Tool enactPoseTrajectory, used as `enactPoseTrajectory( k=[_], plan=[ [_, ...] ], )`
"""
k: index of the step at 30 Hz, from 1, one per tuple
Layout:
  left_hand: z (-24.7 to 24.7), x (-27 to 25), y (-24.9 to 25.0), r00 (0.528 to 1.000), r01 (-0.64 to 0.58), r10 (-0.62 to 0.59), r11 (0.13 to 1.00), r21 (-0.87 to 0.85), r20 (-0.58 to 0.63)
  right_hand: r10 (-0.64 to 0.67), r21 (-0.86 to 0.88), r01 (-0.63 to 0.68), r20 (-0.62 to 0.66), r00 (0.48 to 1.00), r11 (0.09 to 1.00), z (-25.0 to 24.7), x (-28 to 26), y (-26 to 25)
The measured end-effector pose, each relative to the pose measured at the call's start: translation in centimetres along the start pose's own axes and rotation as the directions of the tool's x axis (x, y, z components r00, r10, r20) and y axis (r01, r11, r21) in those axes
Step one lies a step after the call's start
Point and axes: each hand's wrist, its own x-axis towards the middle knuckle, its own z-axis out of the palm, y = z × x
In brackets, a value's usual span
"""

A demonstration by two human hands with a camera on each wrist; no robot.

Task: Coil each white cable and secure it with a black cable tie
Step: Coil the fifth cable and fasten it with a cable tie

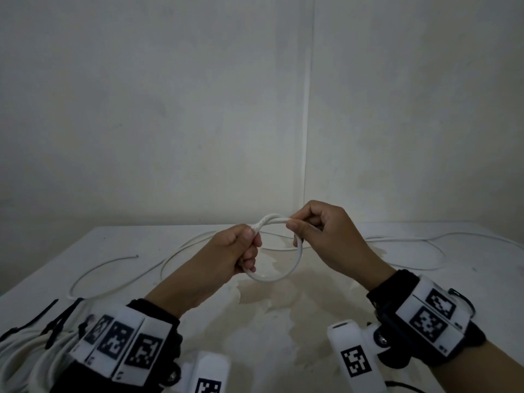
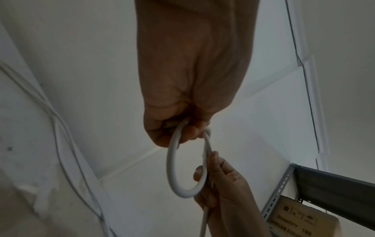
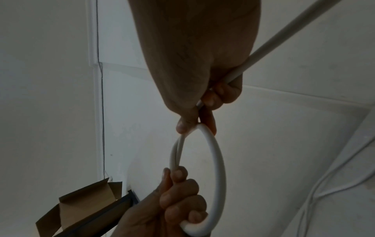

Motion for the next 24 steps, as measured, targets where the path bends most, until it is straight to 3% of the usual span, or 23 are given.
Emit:
enactPoseTrajectory(
  k=[4, 8, 13, 18, 24],
  plan=[
    [0.6, 0.0, -0.4, 0.999, 0.034, -0.033, 0.999, 0.033, -0.032, 0.021, -0.030, -0.022, -0.013, 1.000, 0.999, 0.4, -0.1, 0.8],
    [0.9, 0.0, -0.9, 0.993, -0.018, 0.035, 0.990, 0.142, -0.117, 0.038, -0.039, -0.039, -0.016, 0.999, 0.999, 0.8, -0.2, 1.3],
    [-0.4, 0.1, -1.0, 0.975, -0.016, 0.025, 0.999, 0.042, -0.221, -0.004, -0.134, 0.003, -0.006, 1.000, 0.991, 0.3, -0.2, 2.2],
    [-2.1, 0.3, -0.9, 0.954, -0.017, -0.034, 0.986, -0.164, -0.298, -0.074, -0.310, 0.035, -0.115, 0.991, 0.950, -1.3, -0.3, 4.0],
    [-4.5, 0.2, -0.7, 0.920, -0.074, -0.026, 0.969, -0.237, -0.391, -0.119, -0.501, -0.019, -0.242, 0.963, 0.865, -4.0, 1.2, 6.5]
  ],
)
